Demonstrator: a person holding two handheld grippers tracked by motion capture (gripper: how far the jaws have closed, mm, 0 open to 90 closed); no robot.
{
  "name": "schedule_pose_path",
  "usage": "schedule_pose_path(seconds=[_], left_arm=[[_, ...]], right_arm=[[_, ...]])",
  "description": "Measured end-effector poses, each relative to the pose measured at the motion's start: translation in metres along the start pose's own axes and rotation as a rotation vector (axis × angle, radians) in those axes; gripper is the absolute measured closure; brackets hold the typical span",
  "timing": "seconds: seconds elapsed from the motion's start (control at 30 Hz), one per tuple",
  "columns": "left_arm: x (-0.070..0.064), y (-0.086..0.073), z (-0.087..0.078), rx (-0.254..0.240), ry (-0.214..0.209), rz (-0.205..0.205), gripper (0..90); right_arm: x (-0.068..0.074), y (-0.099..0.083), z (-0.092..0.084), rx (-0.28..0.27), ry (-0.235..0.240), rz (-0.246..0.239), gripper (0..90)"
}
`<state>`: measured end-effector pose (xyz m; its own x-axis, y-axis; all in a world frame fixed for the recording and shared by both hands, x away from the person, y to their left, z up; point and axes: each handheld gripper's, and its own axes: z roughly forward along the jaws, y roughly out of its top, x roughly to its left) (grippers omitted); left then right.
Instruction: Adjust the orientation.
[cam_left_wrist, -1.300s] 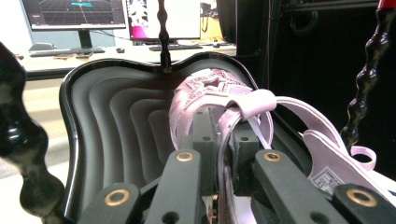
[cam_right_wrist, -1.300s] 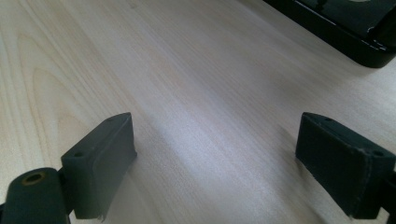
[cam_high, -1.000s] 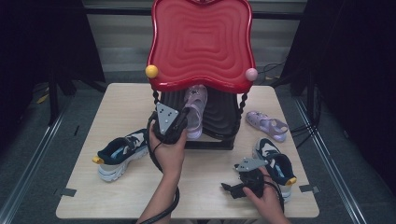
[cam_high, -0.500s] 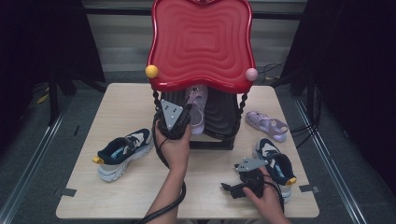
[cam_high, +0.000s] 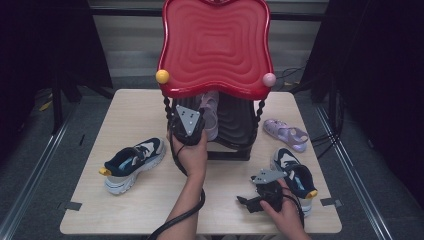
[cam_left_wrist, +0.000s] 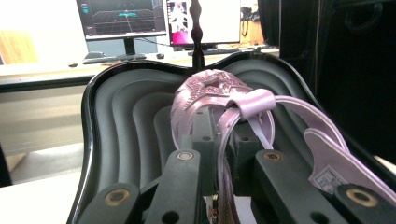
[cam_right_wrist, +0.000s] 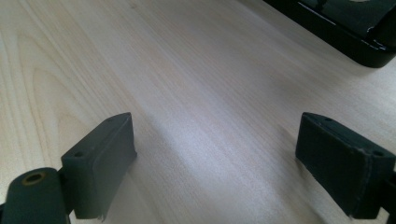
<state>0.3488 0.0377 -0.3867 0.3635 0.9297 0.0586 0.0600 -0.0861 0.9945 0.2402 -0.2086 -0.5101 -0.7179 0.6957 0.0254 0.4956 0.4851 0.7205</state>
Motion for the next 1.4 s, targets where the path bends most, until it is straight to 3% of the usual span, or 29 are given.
schedule_pose_path(seconds=[0.5,0.9,1.4], left_arm=[[-0.001,-0.008,0.025,0.005,0.066,0.008,84.1],[-0.002,-0.002,0.034,0.018,0.081,0.018,83.9],[-0.003,-0.007,0.036,0.025,0.081,0.025,83.6]], right_arm=[[0.0,0.0,0.0,0.001,0.0,-0.002,11.1],[0.0,0.0,0.0,0.001,0.0,-0.003,11.1],[0.0,0.0,0.0,0.001,0.0,-0.002,11.1]])
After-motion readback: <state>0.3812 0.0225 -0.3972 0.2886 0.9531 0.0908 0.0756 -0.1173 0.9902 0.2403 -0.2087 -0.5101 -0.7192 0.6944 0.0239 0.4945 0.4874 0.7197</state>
